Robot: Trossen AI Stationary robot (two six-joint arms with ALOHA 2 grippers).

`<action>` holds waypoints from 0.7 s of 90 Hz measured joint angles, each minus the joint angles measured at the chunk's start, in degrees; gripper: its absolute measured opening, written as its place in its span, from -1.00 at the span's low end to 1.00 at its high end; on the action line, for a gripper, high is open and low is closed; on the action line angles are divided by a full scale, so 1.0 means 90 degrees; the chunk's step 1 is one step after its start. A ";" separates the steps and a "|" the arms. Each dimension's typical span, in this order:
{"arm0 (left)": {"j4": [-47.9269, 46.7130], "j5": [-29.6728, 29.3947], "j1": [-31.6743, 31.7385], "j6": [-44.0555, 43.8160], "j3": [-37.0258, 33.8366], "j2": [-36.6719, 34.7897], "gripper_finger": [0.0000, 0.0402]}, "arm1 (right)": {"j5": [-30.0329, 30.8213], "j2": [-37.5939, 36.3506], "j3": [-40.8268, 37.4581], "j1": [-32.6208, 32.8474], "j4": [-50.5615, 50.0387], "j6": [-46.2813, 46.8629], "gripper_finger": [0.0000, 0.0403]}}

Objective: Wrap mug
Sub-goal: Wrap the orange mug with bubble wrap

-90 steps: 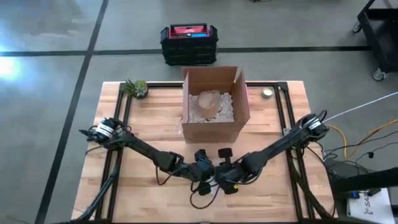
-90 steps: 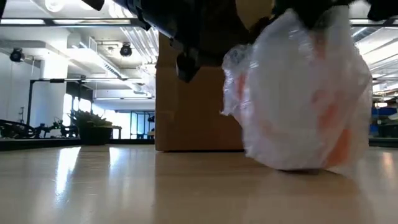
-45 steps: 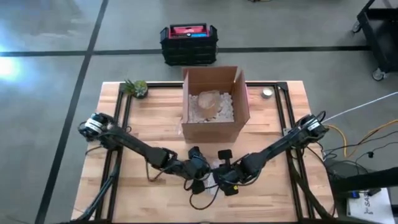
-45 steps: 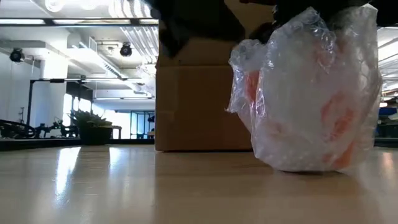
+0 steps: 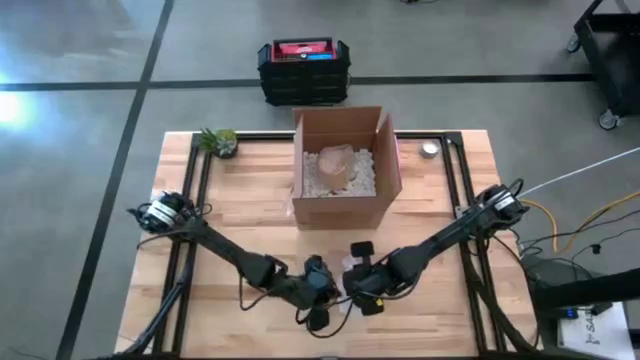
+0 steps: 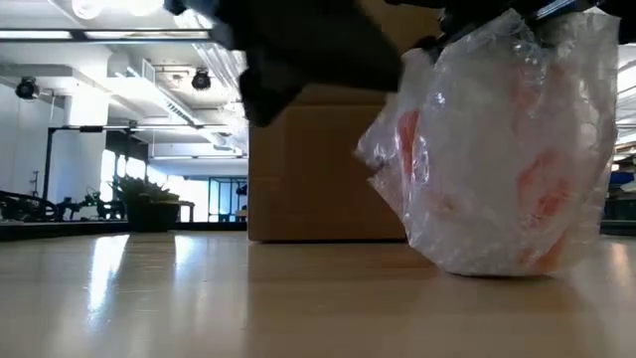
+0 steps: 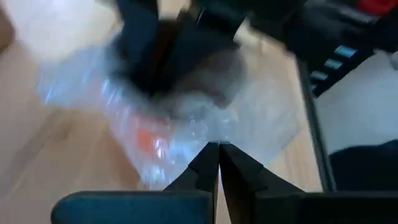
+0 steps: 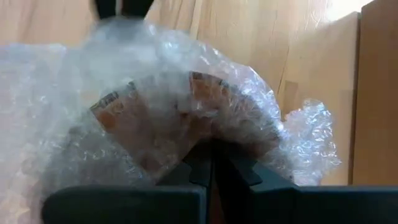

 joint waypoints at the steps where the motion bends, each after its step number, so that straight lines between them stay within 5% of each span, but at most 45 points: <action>1: 0.0029 0.0004 0.0009 0.0017 0.0000 0.0006 -1.00 | 0.0002 0.0000 0.0000 0.0000 0.0006 0.0000 -0.99; 63: 0.1050 -0.0003 0.0228 0.0518 0.0026 0.0388 -1.00 | 0.0026 -0.0002 -0.0007 0.0000 0.0249 0.0073 -0.99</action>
